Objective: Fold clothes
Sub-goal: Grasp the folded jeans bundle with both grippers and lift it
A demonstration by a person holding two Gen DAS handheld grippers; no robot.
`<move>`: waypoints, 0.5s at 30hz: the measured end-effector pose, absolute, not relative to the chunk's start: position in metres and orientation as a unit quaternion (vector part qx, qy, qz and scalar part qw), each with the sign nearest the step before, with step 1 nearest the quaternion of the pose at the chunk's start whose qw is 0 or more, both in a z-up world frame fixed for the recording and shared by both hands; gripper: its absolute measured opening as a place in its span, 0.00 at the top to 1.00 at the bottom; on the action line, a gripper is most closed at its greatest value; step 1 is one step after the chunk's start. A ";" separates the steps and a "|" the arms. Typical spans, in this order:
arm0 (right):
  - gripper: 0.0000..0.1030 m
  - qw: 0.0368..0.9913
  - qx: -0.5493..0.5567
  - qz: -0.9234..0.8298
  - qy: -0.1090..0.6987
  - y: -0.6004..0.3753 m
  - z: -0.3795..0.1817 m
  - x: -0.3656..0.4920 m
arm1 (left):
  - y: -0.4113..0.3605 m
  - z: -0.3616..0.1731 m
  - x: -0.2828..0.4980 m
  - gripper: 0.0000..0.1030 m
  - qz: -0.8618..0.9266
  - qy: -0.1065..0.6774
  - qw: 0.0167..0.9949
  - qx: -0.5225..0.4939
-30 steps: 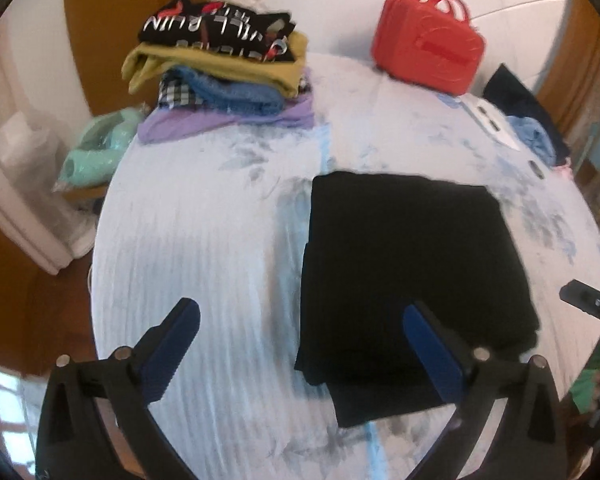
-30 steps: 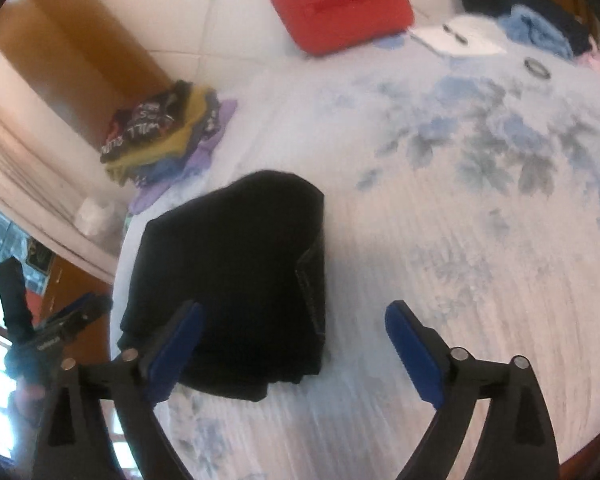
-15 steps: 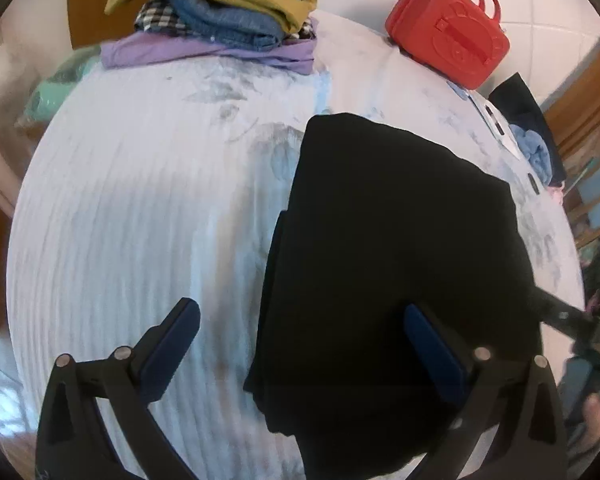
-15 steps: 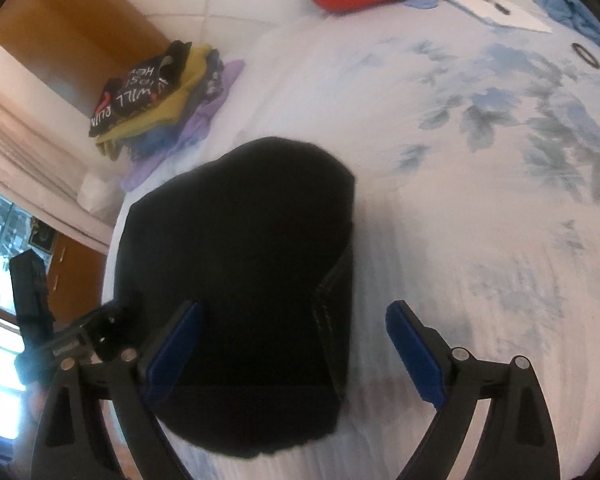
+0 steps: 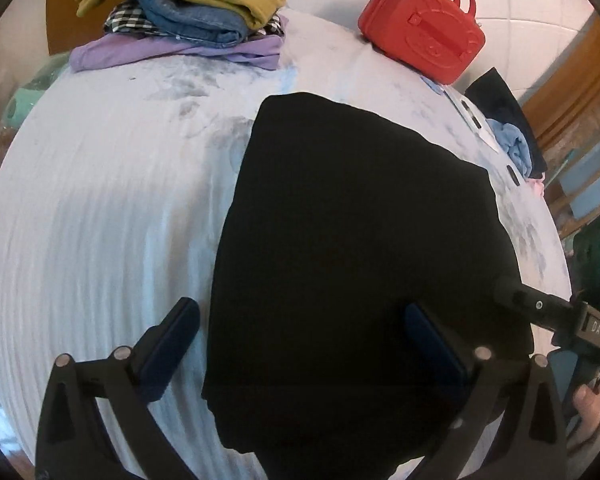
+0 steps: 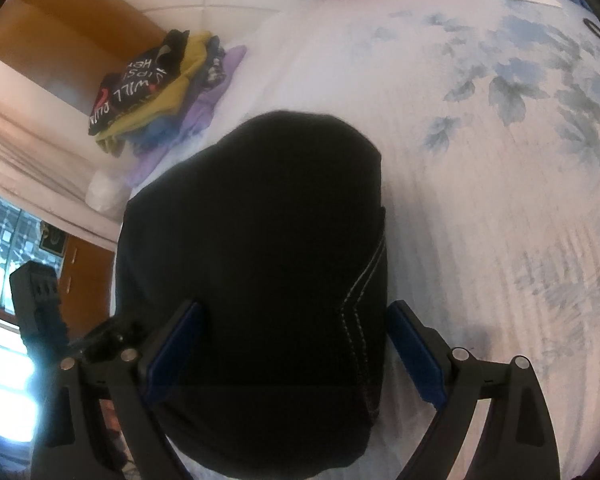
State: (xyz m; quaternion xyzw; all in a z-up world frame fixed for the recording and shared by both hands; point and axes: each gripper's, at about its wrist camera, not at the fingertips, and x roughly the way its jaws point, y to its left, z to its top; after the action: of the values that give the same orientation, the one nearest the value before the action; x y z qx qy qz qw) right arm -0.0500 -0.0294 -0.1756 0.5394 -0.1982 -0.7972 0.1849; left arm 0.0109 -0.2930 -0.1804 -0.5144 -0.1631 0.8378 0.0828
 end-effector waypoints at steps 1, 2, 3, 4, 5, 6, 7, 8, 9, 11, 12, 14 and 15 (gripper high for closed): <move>0.14 0.187 0.539 -0.797 -0.197 -0.031 -0.176 -0.050 | -0.294 -0.178 0.012 0.15 0.833 -0.174 0.095 -0.516; 0.14 0.189 0.540 -0.797 -0.191 -0.033 -0.175 -0.050 | -0.293 -0.174 0.015 0.19 0.833 -0.174 0.089 -0.518; 0.18 0.188 0.540 -0.800 -0.184 -0.035 -0.173 -0.049 | -0.291 -0.171 0.017 0.21 0.837 -0.165 0.088 -0.514; 0.21 0.190 0.539 -0.802 -0.176 -0.037 -0.170 -0.048 | -0.289 -0.169 0.020 0.23 0.841 -0.155 0.088 -0.510; 0.22 0.192 0.539 -0.804 -0.164 -0.040 -0.168 -0.046 | -0.289 -0.169 0.021 0.24 0.842 -0.157 0.086 -0.509; 0.22 0.193 0.539 -0.805 -0.155 -0.042 -0.166 -0.046 | -0.287 -0.169 0.021 0.24 0.843 -0.154 0.087 -0.507; 0.22 0.193 0.541 -0.804 -0.155 -0.042 -0.168 -0.047 | -0.286 -0.171 0.019 0.24 0.844 -0.152 0.087 -0.507; 0.22 0.193 0.545 -0.800 -0.162 -0.040 -0.172 -0.050 | -0.290 -0.175 0.017 0.24 0.841 -0.167 0.093 -0.506; 0.21 0.194 0.548 -0.796 -0.170 -0.039 -0.175 -0.052 | -0.294 -0.179 0.015 0.23 0.837 -0.183 0.099 -0.506; 0.21 0.197 0.544 -0.797 -0.173 -0.038 -0.176 -0.053 | -0.295 -0.180 0.016 0.23 0.840 -0.185 0.104 -0.499; 0.21 0.197 0.541 -0.799 -0.172 -0.037 -0.176 -0.052 | -0.295 -0.179 0.016 0.23 0.841 -0.184 0.103 -0.498; 0.21 0.195 0.539 -0.801 -0.172 -0.037 -0.175 -0.050 | -0.294 -0.179 0.017 0.23 0.843 -0.183 0.100 -0.496; 0.21 0.194 0.538 -0.802 -0.171 -0.038 -0.175 -0.049 | -0.293 -0.178 0.018 0.24 0.843 -0.183 0.096 -0.497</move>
State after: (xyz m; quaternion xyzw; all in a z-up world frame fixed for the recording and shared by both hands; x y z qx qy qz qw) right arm -0.0493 -0.0377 -0.1750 0.5378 -0.1711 -0.8024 0.1938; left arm 0.0184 -0.2927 -0.1778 -0.4970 -0.1830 0.8427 0.0962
